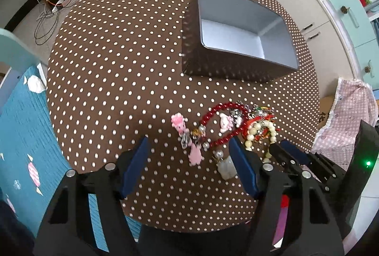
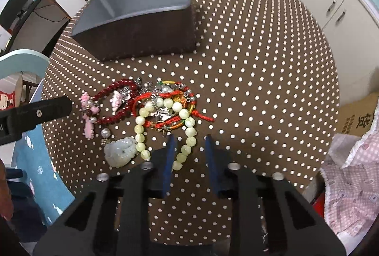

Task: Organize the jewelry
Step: 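Grasp the cream bead bracelet with the right tool while the left tool grasps the dark red bead bracelet, then carry both bracelets into the grey tin box and open both tools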

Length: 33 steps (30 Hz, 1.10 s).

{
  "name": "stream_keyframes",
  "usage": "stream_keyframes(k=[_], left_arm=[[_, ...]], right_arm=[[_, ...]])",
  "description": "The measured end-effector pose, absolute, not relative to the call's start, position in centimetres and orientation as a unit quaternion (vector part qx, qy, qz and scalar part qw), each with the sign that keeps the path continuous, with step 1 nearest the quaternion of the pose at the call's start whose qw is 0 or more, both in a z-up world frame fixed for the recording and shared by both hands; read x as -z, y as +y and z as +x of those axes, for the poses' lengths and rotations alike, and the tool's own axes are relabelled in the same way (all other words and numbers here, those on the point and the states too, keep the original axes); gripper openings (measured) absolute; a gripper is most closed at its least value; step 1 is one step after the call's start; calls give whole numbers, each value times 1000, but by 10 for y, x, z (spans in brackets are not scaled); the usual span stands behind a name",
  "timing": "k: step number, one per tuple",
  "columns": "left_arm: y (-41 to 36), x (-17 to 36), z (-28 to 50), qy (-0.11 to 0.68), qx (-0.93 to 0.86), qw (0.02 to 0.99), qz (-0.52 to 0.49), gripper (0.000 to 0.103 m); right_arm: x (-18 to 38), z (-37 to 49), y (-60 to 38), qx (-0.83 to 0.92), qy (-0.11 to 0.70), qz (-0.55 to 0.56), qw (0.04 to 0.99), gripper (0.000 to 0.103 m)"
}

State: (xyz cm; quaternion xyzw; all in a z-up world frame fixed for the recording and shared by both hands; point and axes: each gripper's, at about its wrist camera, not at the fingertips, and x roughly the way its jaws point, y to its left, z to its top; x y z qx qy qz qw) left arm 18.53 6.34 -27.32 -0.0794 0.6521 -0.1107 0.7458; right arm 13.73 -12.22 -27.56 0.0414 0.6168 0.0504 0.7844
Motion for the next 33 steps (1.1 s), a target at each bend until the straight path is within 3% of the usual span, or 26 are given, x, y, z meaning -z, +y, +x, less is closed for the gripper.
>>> stream_keyframes(k=[4,6,10,13,18,21,28,31,33], left_arm=[[56,283,199,658,121,741,-67,58],[48,290,207,664,121,736,-58,50],[32,299,218,672,138,727,-32,46],[17,306,224,677,142,723,-2,37],[3,311,232,678,144,720,32,10],[0,311,236,679,148,719,24,3],[24,285,248,669,153,727,8,3],[27,280,251,664,157,731,20,8],[21,278,247,657,157,737,39,41]], right_arm=[[280,139,-122,-42,607,46,792,12],[279,139,-123,-47,606,46,793,12],[279,143,-132,-48,611,78,787,9],[275,146,-148,-45,612,106,783,9],[258,153,-160,-49,597,113,793,9],[248,152,-168,-56,589,116,798,9],[235,147,-175,-62,573,131,806,9],[231,145,-178,-63,570,133,808,9],[231,143,-177,-64,572,135,807,9]])
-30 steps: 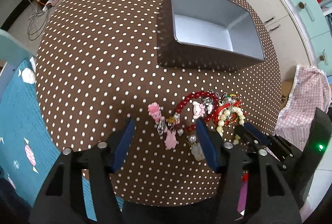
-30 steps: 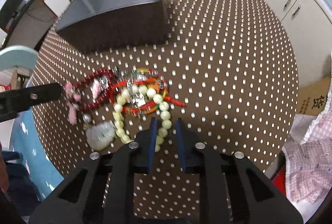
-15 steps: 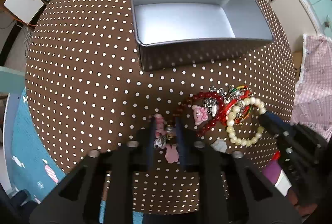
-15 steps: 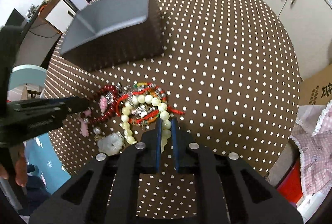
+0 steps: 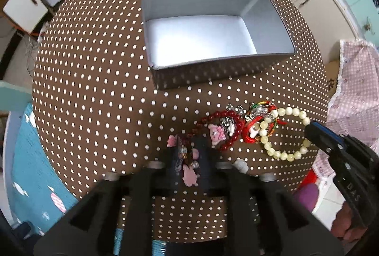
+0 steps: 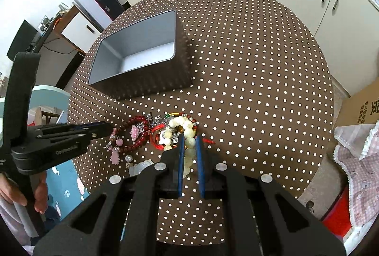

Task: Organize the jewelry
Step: 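Carry both bracelets into the grey tin box and open both tools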

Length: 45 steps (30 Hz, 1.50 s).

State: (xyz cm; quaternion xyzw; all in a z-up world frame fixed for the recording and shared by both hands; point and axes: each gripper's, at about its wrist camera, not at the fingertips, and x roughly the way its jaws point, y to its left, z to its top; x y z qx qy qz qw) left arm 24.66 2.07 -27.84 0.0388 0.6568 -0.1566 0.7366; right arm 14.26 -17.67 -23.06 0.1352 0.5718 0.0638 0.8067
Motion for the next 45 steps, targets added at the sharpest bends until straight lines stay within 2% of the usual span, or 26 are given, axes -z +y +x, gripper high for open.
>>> stream_keyframes(k=[4,5,6,7,9,12,16,30,42,45], left_arm=[[6,289,256,658,152,730,102,43],[4,295,258,660,149,726,121,37],[4,298,260,662,152,723,128,24],[4,299,261,659,154,724,133,23],[2,298,264,654,162,723,150,9],[2,293,262,652,164,722,161,8],[24,285,256,656,160,728,123,8],[79,179,265,605,156,780,-7,8],[54,99,236,538,170,823,-64,8],[53,100,249,531,170,827,-71,8]], right_arm=[[232,138,-175,-64,578,135,802,9],[230,136,-177,-64,579,134,802,9],[229,138,-177,-64,579,133,802,9],[227,138,-178,-67,579,130,802,9],[225,141,-178,-67,577,125,804,9],[219,144,-182,-66,574,123,807,9],[208,146,-189,-71,563,125,814,9],[152,173,-197,-139,530,128,827,9],[119,209,-188,-187,487,149,840,9],[118,218,-179,-193,480,140,844,9]])
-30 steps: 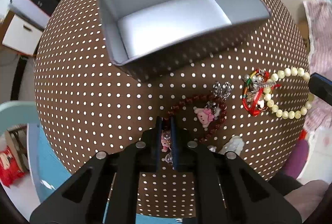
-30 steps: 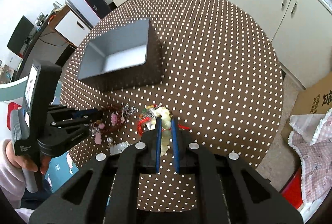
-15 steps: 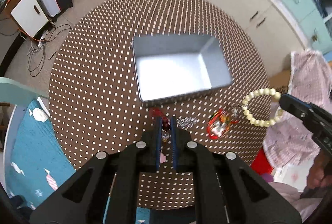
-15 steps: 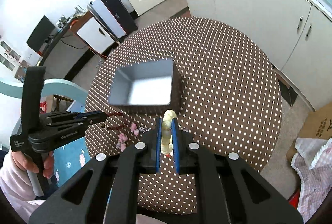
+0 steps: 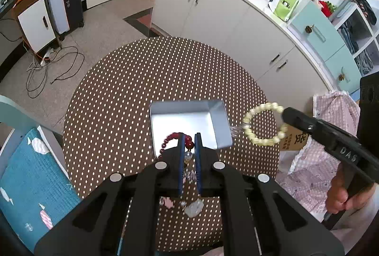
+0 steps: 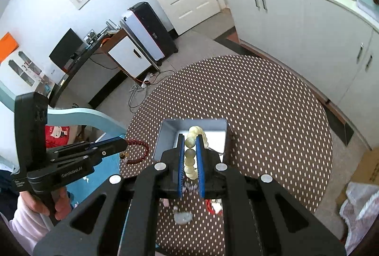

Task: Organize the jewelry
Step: 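Carry both bracelets into the grey tin box and open both tools, then withdraw both open tools from the tin box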

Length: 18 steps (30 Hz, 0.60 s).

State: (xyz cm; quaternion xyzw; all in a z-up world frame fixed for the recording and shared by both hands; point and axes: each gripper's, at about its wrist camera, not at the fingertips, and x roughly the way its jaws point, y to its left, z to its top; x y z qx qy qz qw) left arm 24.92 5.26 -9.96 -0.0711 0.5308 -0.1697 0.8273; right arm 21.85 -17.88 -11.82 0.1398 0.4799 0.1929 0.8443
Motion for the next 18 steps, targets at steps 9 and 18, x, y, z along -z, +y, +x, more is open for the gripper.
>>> stream_keyframes(k=[9,18], left_arm=[[50,138,277,549,152,817,-88,17],[45,153,276,559,138,814,-69,45]], right_arm=[[154,240,-164,-193,525,135,818,16],[148,233,-174,-167,523,141,824,58]])
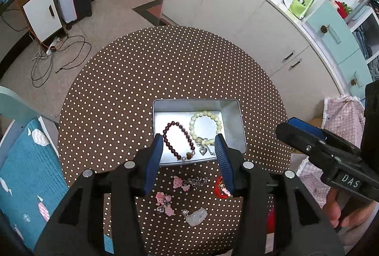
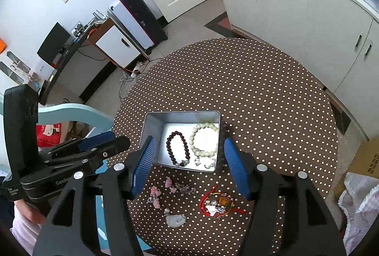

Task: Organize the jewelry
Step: 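Withdraw both open tools from the tin box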

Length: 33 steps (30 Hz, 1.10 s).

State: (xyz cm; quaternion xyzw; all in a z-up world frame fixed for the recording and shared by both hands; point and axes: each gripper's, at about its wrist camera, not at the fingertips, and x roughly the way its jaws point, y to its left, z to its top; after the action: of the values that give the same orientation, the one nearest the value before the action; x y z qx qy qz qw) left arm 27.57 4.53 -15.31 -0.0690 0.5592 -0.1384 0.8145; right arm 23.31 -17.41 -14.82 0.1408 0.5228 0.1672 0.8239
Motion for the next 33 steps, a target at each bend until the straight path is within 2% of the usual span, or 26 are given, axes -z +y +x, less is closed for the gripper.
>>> stream_keyframes(k=[15,18,33], left_arm=[[56,168,251,580,125,802,-71,48],[59,175,242,589,121,796,-71,53],[79,222,183,638,90,762,-69,53]], right_arm=[[150,216,-182,-139,530,148,824,58],[157,208,-179,-139,538,142,820,58],[207,160,-134,-179,602,99,772,58]])
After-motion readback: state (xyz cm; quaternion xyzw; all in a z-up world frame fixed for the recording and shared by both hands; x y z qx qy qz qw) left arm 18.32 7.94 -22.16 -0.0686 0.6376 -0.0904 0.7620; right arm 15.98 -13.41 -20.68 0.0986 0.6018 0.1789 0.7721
